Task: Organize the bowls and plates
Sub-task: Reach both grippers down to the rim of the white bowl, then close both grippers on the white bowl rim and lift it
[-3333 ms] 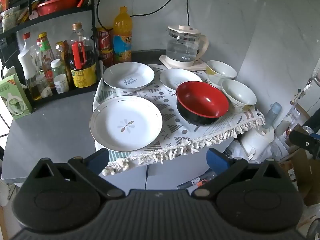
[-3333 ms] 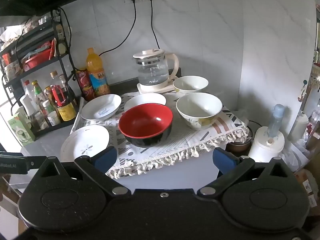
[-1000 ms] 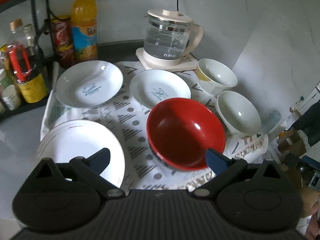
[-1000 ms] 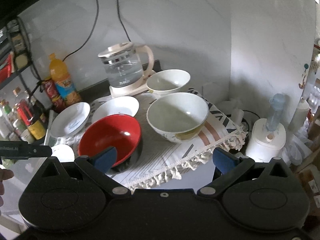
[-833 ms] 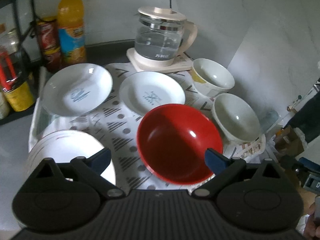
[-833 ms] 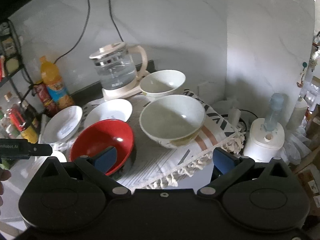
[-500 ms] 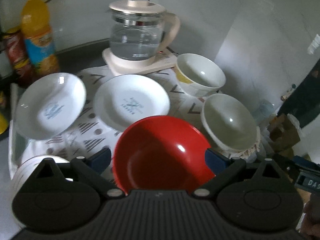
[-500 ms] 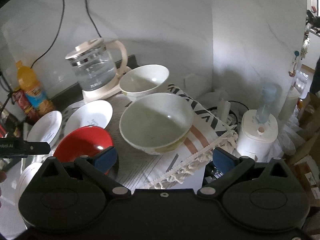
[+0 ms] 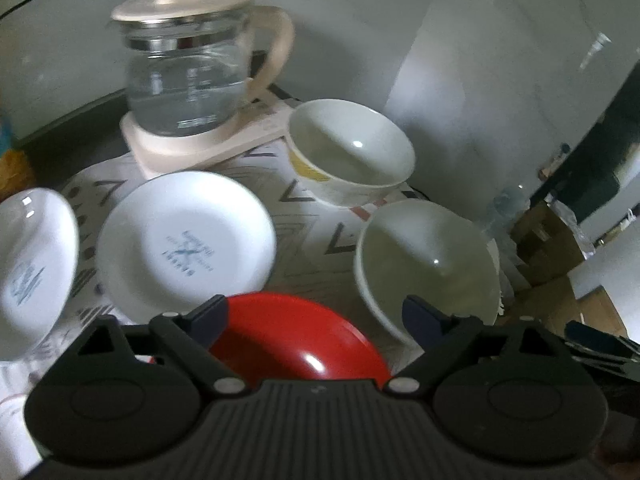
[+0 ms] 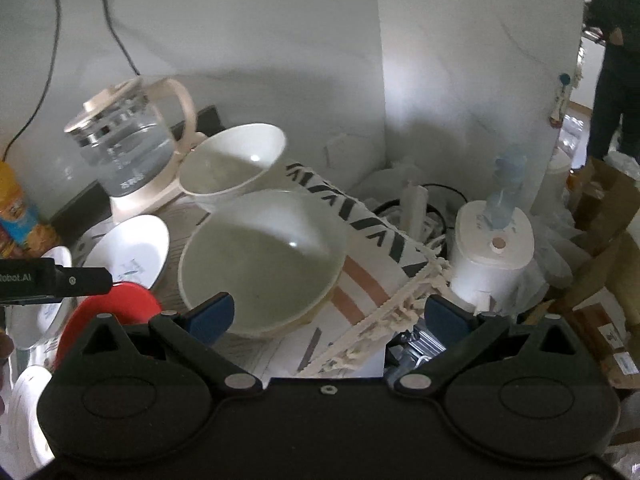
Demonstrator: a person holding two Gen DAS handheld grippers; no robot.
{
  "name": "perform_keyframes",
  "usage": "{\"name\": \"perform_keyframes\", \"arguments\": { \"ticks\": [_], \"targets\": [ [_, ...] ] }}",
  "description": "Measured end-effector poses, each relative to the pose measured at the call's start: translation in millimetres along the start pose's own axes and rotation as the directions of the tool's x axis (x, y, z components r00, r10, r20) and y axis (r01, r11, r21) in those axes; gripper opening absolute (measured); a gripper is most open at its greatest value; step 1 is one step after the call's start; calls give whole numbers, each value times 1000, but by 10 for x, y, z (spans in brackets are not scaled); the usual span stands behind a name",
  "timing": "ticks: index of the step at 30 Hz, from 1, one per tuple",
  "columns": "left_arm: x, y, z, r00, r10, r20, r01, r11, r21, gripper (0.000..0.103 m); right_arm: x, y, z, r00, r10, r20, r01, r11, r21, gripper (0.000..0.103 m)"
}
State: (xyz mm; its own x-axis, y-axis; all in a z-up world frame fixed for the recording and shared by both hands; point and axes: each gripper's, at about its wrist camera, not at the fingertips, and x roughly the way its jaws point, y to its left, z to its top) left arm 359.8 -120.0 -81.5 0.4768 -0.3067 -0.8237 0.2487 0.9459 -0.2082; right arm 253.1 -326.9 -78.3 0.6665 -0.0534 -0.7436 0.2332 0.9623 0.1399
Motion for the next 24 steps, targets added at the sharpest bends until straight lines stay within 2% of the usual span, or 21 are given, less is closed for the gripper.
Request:
{"name": "perform_keyframes", "arguments": {
  "ticks": [3,7,11,18,24],
  "targets": [
    [109,-59,69,1000,-13,-11,13,1000,17,86,82,-32,16,1000,-5,-10,5,1000,15,97],
    [295,-72,151,998,-19,-54,18,1000,-12,72,195,-55,49,1000,-15,-22,16,999,36,92],
    [450,-122,200,997,-33,-73,33,999,-9,66,315,-91,61,999,-11,-41,13,998,65,83],
    [728,-202,253,991,-52,-121,50,998,-26,48,485,-150,26,995,-31,-93,41,994,104,69],
    [919,-208,266,986,-67,-151,61,997,-43,23,572,-185,13,993,-8,-116,25,989,144,57]
  ]
}}
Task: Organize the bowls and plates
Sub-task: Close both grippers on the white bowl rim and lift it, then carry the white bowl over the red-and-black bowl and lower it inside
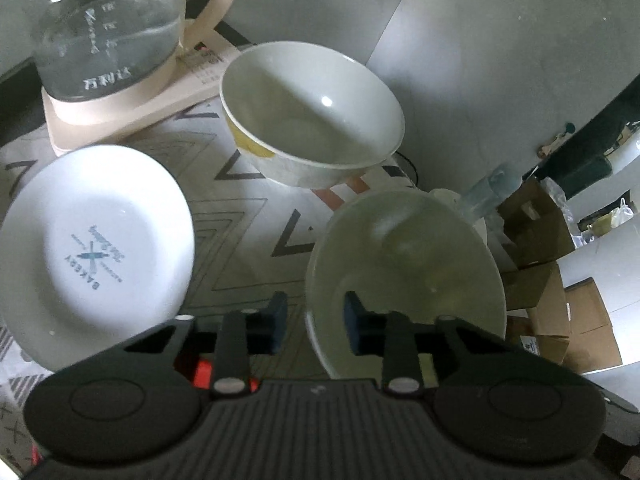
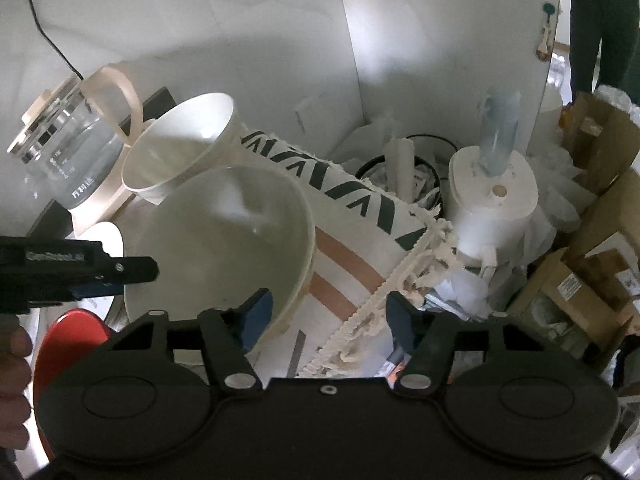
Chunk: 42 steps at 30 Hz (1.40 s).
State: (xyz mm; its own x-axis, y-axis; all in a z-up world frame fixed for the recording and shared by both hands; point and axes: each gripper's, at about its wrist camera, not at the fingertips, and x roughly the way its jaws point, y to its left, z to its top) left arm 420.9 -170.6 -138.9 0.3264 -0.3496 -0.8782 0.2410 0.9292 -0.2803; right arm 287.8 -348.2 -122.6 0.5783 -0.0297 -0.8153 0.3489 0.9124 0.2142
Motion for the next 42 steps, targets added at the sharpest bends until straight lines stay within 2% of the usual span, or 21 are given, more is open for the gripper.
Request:
{"name": "perform_keyframes", "arguments": {
  "ticks": [3,7,10,12,15,21,28,42],
  "targets": [
    [68,-22,17,1000,21,-2,-21,1000,6,15,65,24,17,1000,10,-16,-10,1000,7,51],
    [156,24,25,1000,-3,-20,2,1000,-30,8,213,62,48,998,30,-48,-31,1000,-1,42],
    [169,51,32,1000,-11,-23,10,999,-43,6,322,115,70,997,36,-73,-38,999,-27,33],
    [162,40,43,1000,-7,-23,7,999,-34,6,376,154,74,995,46,-85,-50,998,-44,22],
    [126,29,66,1000,-9,-15,9,1000,-28,6,382,218,71,996,25,-81,-31,997,-71,21],
    [-52,-43,142,999,-32,26,33,999,-23,6,230,196,145,999,43,-28,-44,998,-44,21],
    [-269,-89,187,997,-37,69,41,998,-47,6,47,234,299,998,52,19,-50,996,-72,21],
    [-755,-86,100,986,17,169,8,990,-144,6,-223,332,481,989,144,42,-135,975,-177,22]
  ]
}}
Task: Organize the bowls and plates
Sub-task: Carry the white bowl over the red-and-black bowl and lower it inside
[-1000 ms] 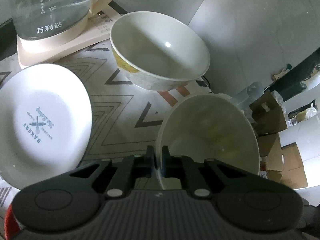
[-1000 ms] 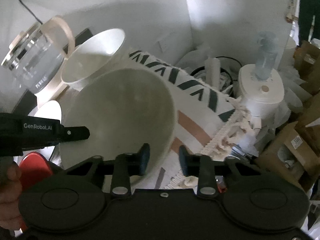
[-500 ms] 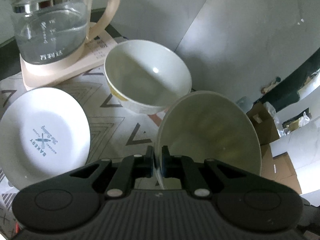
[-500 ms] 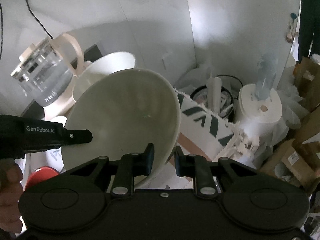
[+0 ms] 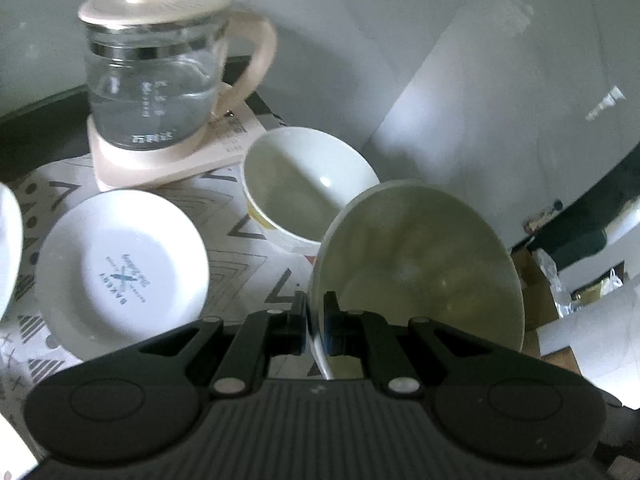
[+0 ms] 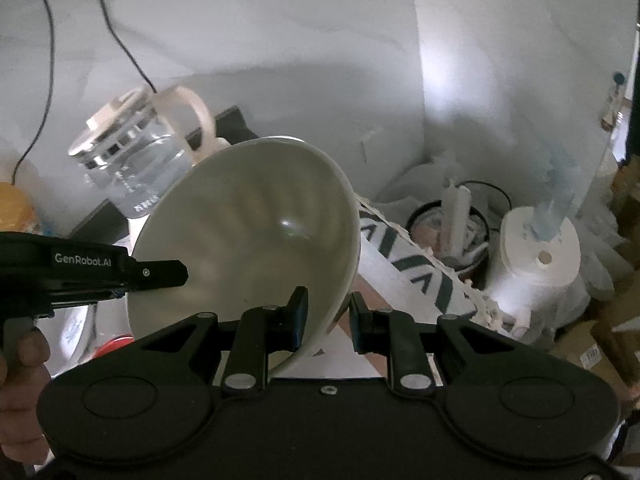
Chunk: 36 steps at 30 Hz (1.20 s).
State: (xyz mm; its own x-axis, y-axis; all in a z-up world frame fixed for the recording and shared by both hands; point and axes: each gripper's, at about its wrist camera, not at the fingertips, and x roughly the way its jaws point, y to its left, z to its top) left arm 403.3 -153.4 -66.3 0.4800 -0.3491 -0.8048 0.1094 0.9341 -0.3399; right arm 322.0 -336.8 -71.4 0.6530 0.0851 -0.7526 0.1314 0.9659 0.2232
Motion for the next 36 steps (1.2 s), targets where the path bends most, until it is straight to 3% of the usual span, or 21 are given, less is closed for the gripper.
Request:
{"name": "perform_keyframes", "arguments": {
  "ticks": [13,24,36],
  "targets": [
    [-434,286,-190,994,85,71,-77,991,-106,6,-95,299,45,992,127,14,-126,990,-67,22],
    [-799,643,-464,984,147,103,-125,972,-199,6,-158,702,-131,977,212,-19,-212,966,-146,22],
    [-949,944,-844,982,181,60,-160,953,-258,7,-150,1000,-456,967,236,-94,-250,949,-191,22]
  ]
}}
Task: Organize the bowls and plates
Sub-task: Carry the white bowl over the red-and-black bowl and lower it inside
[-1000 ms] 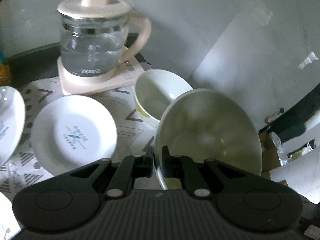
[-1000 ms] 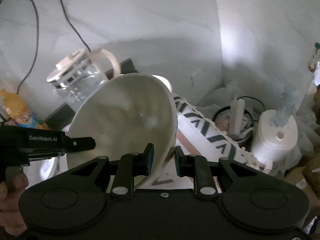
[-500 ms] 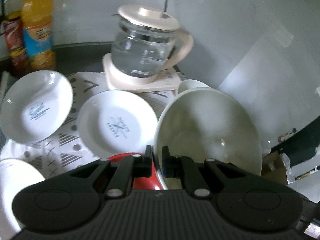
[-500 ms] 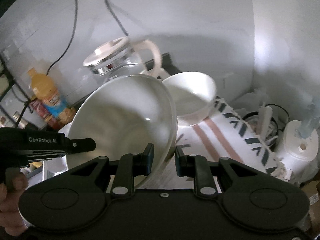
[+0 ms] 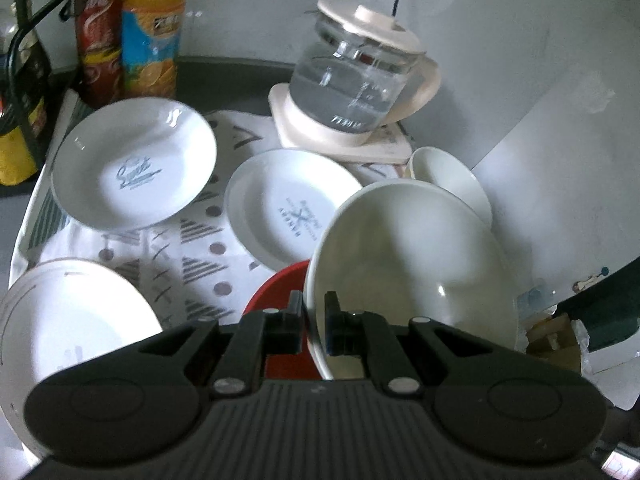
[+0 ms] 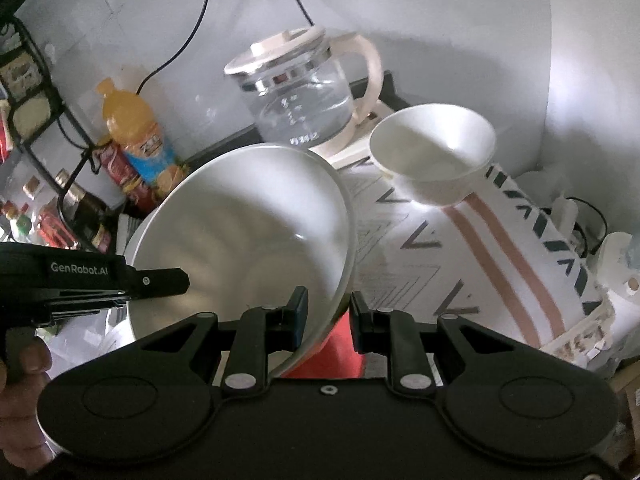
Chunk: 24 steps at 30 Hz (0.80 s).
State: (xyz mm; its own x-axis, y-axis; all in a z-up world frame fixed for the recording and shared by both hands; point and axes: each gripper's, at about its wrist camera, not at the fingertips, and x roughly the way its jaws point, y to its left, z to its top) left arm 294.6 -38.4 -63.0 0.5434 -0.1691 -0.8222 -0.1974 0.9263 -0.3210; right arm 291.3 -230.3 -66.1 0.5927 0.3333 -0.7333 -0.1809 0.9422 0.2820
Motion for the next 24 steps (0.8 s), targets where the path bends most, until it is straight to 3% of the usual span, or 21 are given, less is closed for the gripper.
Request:
{"name": "perform_keyframes", "arguments": {
  "ticks": [24],
  "targets": [
    [211,226,-308,991,16,-129,-18,1000,-11,9,153,102,-361,995,-37,-92,39,999,16,26]
  ]
}}
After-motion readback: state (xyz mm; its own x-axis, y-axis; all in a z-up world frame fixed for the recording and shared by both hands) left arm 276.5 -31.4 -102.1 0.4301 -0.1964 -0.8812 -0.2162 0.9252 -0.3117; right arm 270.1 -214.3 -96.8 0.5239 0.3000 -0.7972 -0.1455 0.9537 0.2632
